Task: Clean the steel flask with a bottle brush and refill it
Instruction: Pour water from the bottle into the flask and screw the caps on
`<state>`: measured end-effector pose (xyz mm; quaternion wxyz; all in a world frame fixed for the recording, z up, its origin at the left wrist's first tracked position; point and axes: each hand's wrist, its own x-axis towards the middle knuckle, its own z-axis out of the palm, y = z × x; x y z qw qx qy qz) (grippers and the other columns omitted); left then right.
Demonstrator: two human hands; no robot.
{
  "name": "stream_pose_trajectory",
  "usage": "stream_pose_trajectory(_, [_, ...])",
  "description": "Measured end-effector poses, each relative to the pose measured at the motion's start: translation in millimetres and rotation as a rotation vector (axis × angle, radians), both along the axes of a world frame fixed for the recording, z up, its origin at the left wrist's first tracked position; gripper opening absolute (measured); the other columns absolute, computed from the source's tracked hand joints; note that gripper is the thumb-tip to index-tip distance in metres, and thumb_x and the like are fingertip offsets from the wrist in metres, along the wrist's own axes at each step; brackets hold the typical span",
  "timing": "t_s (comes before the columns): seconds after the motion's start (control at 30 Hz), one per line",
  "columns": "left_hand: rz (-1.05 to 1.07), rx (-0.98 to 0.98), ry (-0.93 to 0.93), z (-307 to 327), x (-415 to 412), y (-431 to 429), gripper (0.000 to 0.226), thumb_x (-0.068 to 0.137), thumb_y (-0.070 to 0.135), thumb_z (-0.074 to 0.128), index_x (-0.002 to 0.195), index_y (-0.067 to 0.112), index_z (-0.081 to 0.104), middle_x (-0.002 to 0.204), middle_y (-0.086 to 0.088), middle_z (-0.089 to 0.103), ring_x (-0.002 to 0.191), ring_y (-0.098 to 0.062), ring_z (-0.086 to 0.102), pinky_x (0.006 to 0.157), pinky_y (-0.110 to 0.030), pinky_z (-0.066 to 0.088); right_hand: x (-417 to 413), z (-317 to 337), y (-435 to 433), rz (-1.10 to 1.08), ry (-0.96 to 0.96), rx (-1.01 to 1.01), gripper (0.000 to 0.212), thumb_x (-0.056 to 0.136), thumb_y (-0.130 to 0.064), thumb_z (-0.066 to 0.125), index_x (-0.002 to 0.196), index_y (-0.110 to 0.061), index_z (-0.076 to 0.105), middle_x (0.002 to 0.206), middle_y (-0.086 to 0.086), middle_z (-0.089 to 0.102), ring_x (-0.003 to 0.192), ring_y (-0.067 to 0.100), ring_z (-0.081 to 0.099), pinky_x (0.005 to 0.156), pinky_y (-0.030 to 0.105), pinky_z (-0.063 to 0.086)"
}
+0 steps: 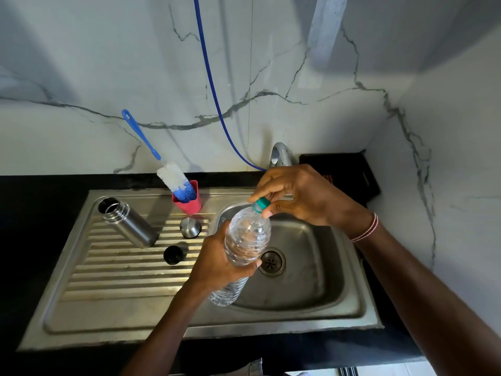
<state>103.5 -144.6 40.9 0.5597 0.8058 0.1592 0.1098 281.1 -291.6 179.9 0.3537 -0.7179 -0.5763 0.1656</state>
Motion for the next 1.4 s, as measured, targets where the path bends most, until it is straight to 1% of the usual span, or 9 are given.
stream_pose_trajectory(0.2, [0.089,-0.034,0.031,-7,-21,9,0.077,0.054,0.044,0.093,0.123,0.035,0.059,0.106,0.016,0.076,0.098,-0.006,0.074,0.087,-0.026,0.058,-11,-22,5,-0.253,0.581,0.208,0.039,0.071,0.008,0.084,0.108,0.003,0.073,0.107,0.013,0.076,0.101,0.026,0.075,0.091,0.035,0.060])
stream_pose_trajectory(0.33, [0.182,-0.005,0.036,-13,-43,19,0.074,0.053,0.036,0.096,0.117,0.033,0.060,0.103,0.028,0.072,0.094,0.001,0.072,0.083,-0.015,0.054,-26,-89,22,-0.452,0.684,0.172,0.035,0.071,0.010,0.085,0.103,0.009,0.070,0.101,0.019,0.076,0.094,0.026,0.076,0.085,0.028,0.061])
stream_pose_trajectory(0.43, [0.253,0.014,0.030,-23,-64,26,0.080,0.054,0.017,0.101,0.117,0.038,0.057,0.101,0.034,0.070,0.093,0.005,0.070,0.080,-0.008,0.050,-48,-159,39,-0.472,0.655,0.027,0.029,0.070,0.011,0.085,0.095,0.004,0.073,0.092,0.012,0.077,0.082,0.016,0.075,0.079,0.025,0.061])
stream_pose_trajectory(0.53, [0.328,-0.016,0.064,-29,-87,35,0.080,0.051,0.038,0.095,0.122,0.041,0.059,0.099,0.022,0.076,0.091,-0.001,0.074,0.080,-0.016,0.055,-75,-218,59,-0.462,0.531,-0.127,0.026,0.067,-0.004,0.093,0.086,-0.015,0.078,0.084,0.001,0.079,0.074,0.007,0.075,0.078,0.027,0.062])
stream_pose_trajectory(0.63, [0.394,-0.039,0.083,-36,-112,46,0.087,0.050,0.042,0.094,0.129,0.024,0.063,0.101,0.017,0.077,0.094,-0.006,0.075,0.085,-0.030,0.061,-100,-258,79,-0.386,0.350,-0.253,0.021,0.066,-0.016,0.094,0.083,-0.015,0.082,0.080,-0.001,0.079,0.062,-0.014,0.064,0.069,0.007,0.050])
stream_pose_trajectory(0.87, [0.500,-0.065,0.067,-36,-151,58,0.080,0.054,0.046,0.090,0.125,0.028,0.060,0.108,0.023,0.074,0.100,-0.004,0.073,0.088,-0.017,0.057,-130,-299,106,-0.185,0.061,-0.369,0.004,0.070,-0.019,0.083,0.074,-0.018,0.081,0.087,0.003,0.075,0.074,0.023,0.070,0.071,0.036,0.059])
stream_pose_trajectory(1.03, [0.567,-0.069,0.054,-39,-168,67,0.082,0.056,0.049,0.090,0.128,0.028,0.058,0.113,0.023,0.073,0.105,-0.006,0.072,0.092,-0.027,0.057,-141,-304,117,-0.156,-0.097,-0.374,0.018,0.084,-0.025,0.077,0.102,-0.021,0.077,0.099,0.002,0.078,0.082,0.024,0.073,0.074,0.034,0.060])
stream_pose_trajectory(1.17, [0.592,-0.077,0.043,-38,-172,70,0.077,0.056,0.052,0.087,0.124,0.036,0.055,0.113,0.030,0.070,0.105,-0.001,0.070,0.090,-0.016,0.055,-148,-306,127,-0.129,-0.170,-0.396,0.033,0.088,-0.033,0.074,0.120,-0.026,0.068,0.107,0.003,0.076,0.091,0.025,0.073,0.078,0.032,0.055])
stream_pose_trajectory(1.4, [0.613,-0.105,0.027,-40,-178,74,0.076,0.059,0.051,0.086,0.126,0.036,0.053,0.114,0.035,0.068,0.109,0.001,0.068,0.092,-0.014,0.054,-160,-310,132,0.020,-0.265,-0.407,0.033,0.094,-0.042,0.064,0.126,-0.034,0.065,0.114,0.004,0.071,0.098,0.026,0.069,0.078,0.038,0.059])
